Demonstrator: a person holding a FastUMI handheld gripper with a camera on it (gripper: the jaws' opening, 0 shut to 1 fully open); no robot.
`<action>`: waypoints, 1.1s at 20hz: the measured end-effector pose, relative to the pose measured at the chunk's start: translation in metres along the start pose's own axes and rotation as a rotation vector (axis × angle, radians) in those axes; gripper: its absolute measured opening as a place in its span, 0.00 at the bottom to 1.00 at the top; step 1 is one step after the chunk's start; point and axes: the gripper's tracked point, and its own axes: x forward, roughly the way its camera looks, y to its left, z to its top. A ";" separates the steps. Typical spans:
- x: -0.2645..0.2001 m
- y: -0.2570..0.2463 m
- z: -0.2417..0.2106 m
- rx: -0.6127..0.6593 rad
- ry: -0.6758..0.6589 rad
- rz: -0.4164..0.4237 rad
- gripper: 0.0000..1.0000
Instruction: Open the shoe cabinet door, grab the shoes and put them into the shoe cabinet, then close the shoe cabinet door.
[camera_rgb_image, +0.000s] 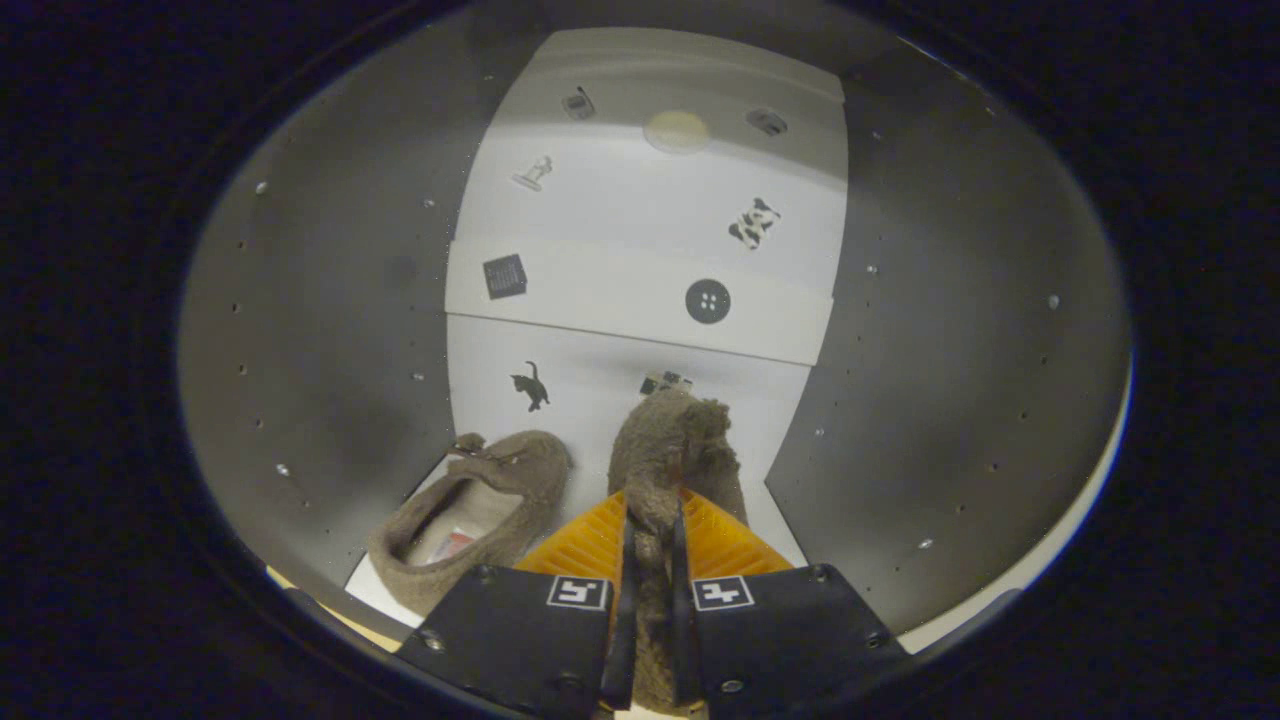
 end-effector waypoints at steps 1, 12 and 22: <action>0.005 -0.002 -0.006 0.015 0.014 -0.007 0.18; -0.038 -0.013 0.005 -0.103 -0.062 -0.003 0.75; -0.244 -0.040 0.048 -0.150 -0.246 -0.033 0.97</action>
